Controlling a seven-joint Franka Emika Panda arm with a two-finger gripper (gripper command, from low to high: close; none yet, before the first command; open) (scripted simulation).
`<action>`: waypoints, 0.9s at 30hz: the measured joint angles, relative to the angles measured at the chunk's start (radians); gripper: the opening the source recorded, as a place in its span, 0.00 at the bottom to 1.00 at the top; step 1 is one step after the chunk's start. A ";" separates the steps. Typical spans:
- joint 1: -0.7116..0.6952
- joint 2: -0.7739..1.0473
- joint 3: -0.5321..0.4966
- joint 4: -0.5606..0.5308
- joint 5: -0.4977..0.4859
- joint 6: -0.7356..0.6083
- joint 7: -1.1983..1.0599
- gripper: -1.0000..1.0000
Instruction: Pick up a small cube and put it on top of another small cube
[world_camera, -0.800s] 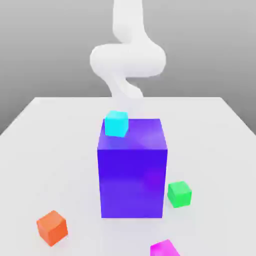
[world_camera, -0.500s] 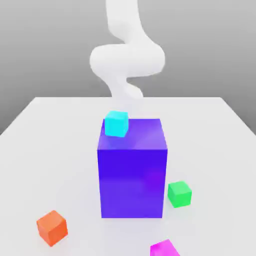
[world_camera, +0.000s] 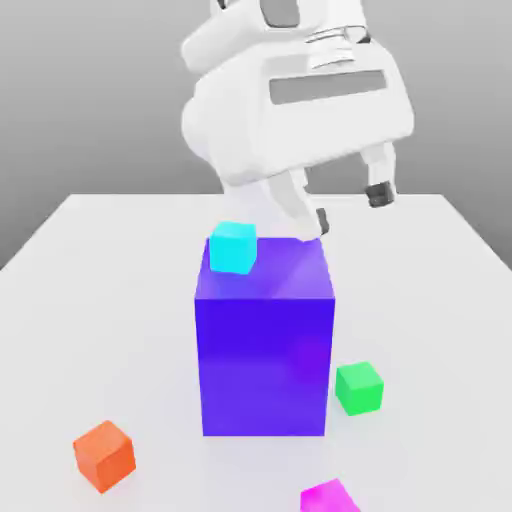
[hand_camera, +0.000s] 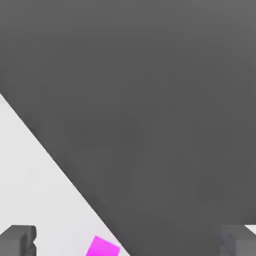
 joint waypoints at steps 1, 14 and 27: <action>0.008 0.027 -0.004 0.000 0.014 0.005 -0.048 0.50; 0.028 0.316 0.030 -0.005 0.074 0.094 -0.545 0.50; 0.023 0.531 0.058 -0.020 -0.095 0.254 -0.851 0.50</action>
